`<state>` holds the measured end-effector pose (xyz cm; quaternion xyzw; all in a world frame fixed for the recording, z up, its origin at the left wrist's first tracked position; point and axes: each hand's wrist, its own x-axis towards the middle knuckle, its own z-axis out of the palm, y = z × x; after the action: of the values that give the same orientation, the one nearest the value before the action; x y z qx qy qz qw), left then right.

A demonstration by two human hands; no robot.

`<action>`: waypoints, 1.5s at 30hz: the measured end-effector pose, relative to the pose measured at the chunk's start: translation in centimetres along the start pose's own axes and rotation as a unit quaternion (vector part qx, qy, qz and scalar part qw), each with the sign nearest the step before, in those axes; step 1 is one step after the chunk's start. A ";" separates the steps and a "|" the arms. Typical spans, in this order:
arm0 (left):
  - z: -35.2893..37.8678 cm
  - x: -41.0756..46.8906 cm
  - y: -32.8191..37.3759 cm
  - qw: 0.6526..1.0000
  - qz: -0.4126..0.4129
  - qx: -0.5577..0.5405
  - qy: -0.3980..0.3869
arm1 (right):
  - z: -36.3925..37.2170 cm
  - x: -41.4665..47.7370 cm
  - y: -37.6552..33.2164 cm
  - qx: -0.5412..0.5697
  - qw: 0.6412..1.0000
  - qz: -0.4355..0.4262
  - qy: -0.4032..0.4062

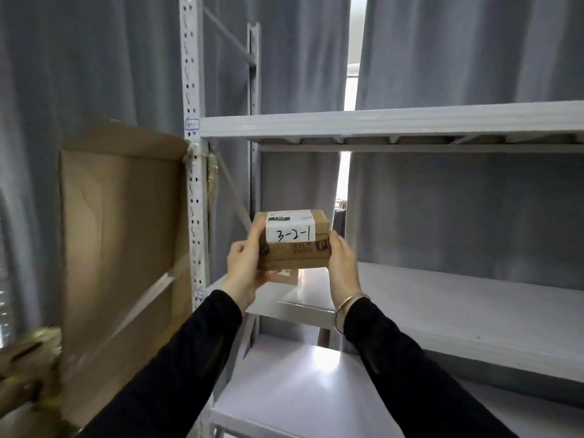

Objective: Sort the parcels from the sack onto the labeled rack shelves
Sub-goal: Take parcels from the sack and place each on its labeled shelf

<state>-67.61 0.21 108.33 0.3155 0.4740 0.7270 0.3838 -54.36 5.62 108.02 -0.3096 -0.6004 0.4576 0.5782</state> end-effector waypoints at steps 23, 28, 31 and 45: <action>-10.8 13.3 -5.4 0.997 0.052 0.037 -0.049 | 13.5 6.0 10.4 -0.025 0.998 0.026 0.052; -11.1 12.7 -13.1 0.996 0.032 0.060 -0.063 | 10.5 1.9 16.0 -0.041 0.992 0.075 0.092; -9.7 11.7 -17.1 0.993 0.025 0.084 -0.075 | 7.2 0.1 17.7 -0.050 0.988 0.079 0.124; 5.2 13.9 -21.2 0.988 0.046 0.106 -0.103 | -7.7 7.2 17.7 -0.153 0.970 0.079 0.172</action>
<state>-64.91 19.88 91.75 0.4487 0.4916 0.6532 0.3611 -50.59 20.52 94.23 -0.5146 -0.5284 0.3442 0.5809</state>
